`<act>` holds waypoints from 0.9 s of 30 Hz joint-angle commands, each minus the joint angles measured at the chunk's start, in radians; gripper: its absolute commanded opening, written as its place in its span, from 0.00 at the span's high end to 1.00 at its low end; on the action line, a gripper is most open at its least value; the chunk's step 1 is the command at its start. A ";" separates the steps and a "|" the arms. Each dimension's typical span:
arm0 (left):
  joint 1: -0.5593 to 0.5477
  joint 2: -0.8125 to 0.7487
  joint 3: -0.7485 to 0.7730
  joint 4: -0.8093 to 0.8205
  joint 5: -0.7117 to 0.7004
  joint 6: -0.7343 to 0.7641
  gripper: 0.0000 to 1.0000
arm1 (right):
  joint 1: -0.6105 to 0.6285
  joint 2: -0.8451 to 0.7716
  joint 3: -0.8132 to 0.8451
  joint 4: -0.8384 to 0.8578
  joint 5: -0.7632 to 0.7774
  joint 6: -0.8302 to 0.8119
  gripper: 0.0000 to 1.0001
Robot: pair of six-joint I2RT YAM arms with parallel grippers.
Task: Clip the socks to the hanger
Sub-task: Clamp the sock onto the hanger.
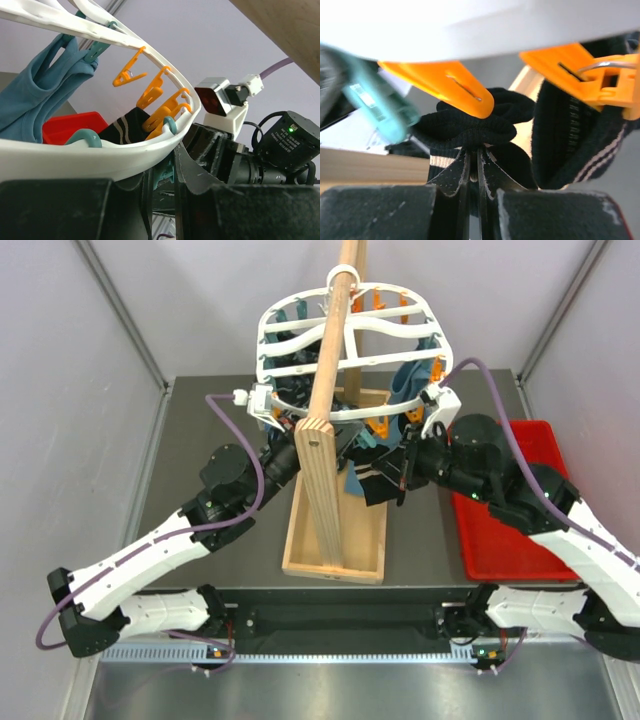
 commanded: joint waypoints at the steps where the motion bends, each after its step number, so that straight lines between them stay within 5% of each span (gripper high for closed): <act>1: -0.030 0.002 -0.010 -0.100 0.194 0.036 1.00 | 0.022 -0.003 0.052 -0.022 0.111 0.025 1.00; 27: -0.030 0.027 0.042 -0.178 0.229 0.128 1.00 | 0.021 0.058 0.141 -0.057 0.023 -0.014 1.00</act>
